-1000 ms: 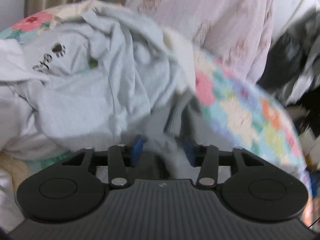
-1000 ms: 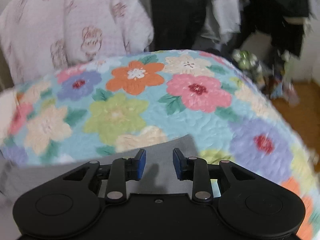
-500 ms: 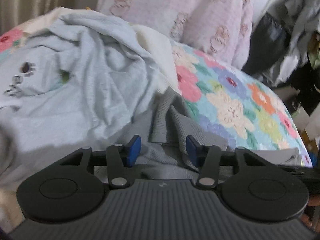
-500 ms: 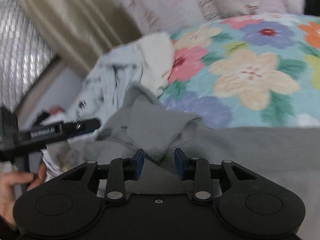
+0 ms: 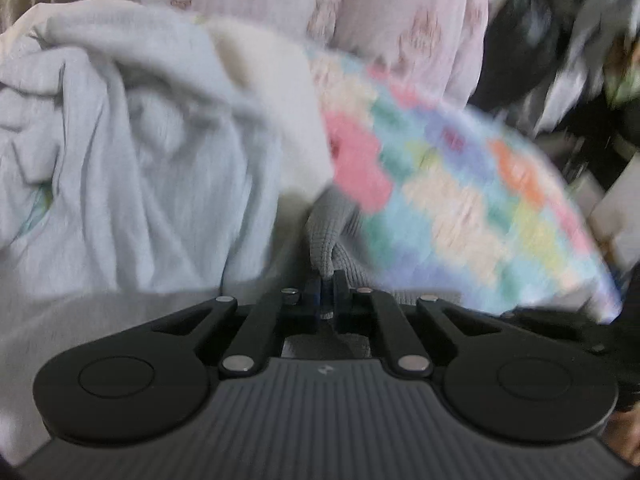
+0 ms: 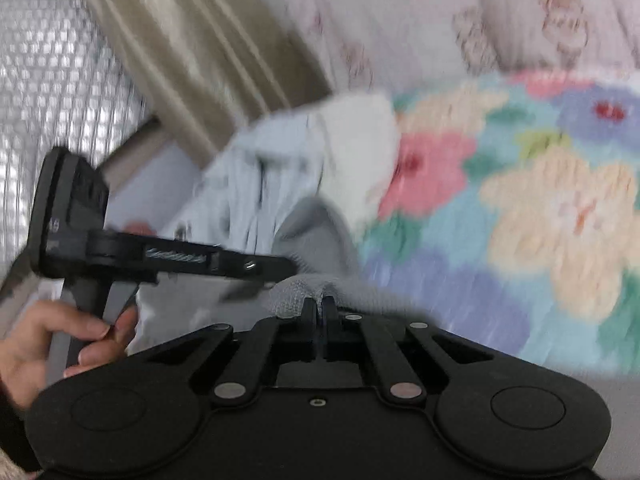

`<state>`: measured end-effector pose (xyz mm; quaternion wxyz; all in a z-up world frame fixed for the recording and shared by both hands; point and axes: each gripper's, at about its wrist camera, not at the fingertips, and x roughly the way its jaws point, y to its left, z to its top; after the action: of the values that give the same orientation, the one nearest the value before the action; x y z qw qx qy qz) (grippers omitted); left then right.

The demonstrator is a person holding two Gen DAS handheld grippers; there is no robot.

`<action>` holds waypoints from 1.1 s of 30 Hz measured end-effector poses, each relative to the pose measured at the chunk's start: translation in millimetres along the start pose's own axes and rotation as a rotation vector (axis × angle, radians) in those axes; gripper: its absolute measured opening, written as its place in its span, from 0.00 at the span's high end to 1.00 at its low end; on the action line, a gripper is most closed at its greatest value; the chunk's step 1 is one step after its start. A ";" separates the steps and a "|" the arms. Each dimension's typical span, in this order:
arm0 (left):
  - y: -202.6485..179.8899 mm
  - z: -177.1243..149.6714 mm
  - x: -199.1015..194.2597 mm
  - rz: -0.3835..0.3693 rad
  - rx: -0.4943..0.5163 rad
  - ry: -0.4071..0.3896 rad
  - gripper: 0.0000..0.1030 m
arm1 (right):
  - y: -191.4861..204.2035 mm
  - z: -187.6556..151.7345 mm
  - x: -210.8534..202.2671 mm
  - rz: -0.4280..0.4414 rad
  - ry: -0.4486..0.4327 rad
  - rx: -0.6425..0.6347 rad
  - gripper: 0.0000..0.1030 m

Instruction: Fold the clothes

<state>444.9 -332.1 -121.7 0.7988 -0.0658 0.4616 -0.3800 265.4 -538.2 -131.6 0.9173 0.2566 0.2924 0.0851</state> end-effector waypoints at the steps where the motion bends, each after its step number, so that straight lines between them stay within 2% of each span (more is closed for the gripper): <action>1: 2.7 7.3 -2.2 -0.036 -0.040 -0.020 0.96 | -4.6 7.3 -3.3 -0.003 -0.026 0.015 0.96; 2: 6.1 12.5 -0.5 -0.066 -0.082 -0.036 0.96 | -10.0 15.1 -5.8 -0.011 -0.058 0.032 0.95; 6: 11.4 28.3 8.0 -0.076 -0.164 -0.123 0.91 | -40.8 29.8 -7.5 -0.093 -0.171 0.108 0.90; 8: 13.5 33.3 5.5 -0.101 -0.198 -0.164 0.78 | -56.7 27.7 -7.2 -0.140 -0.179 0.144 0.90; 10: 9.0 34.6 -1.8 -0.098 -0.159 -0.197 0.50 | -68.4 27.5 -8.1 -0.202 -0.155 0.169 0.90; 12: 2.6 34.4 -10.1 -0.080 -0.089 -0.222 0.48 | -73.9 27.6 -10.4 -0.191 -0.100 0.148 0.86; 13: -0.3 34.1 -11.6 -0.058 -0.042 -0.201 0.48 | -74.5 28.5 -9.8 -0.172 -0.061 0.137 0.74; 14: -1.6 32.3 -12.5 -0.044 0.004 -0.169 0.48 | -74.7 29.2 -9.0 -0.154 -0.024 0.122 0.55; 15: -2.6 30.1 -13.4 -0.033 0.051 -0.138 0.48 | -73.4 29.4 -7.4 -0.136 0.006 0.100 0.49; 17: -4.0 21.0 -15.5 -0.014 0.165 -0.086 0.48 | -68.8 26.6 -3.7 -0.102 0.051 0.043 0.48; 19: -11.0 9.1 -13.6 0.019 0.328 -0.027 0.48 | -62.7 21.8 4.3 -0.072 0.118 -0.006 0.47; 21: -18.4 -2.0 -7.7 0.057 0.443 0.041 0.48 | -55.0 16.5 18.1 -0.087 0.181 -0.063 0.46; 23: -21.6 -11.0 0.6 0.076 0.477 0.118 0.46 | -49.5 12.5 30.1 -0.108 0.173 -0.092 0.41; 25: -27.0 -16.9 15.5 0.118 0.515 0.159 0.44 | -46.5 10.1 38.8 -0.095 0.119 -0.048 0.38; 27: -32.3 -17.1 28.6 0.189 0.533 0.147 0.45 | -40.3 8.9 45.1 -0.101 0.080 -0.017 0.42; 28: -31.2 -13.0 31.0 0.199 0.492 0.137 0.50 | -35.5 9.2 46.8 -0.117 0.068 -0.042 0.62; 29: -30.2 -8.8 33.3 0.208 0.450 0.127 0.66 | -30.7 9.5 48.5 -0.132 0.055 -0.067 0.93; 31: -25.3 0.7 33.1 0.241 0.337 0.109 0.98 | -27.7 10.7 46.6 -0.150 0.013 -0.085 0.92; 33: -19.1 7.0 18.8 0.246 0.202 0.055 0.98 | -26.3 15.0 38.4 -0.176 -0.050 -0.106 0.92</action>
<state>445.4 -359.8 -121.9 0.8289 0.0823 0.4473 -0.3256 305.6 -555.2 -153.7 0.9405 0.1831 0.2859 0.0128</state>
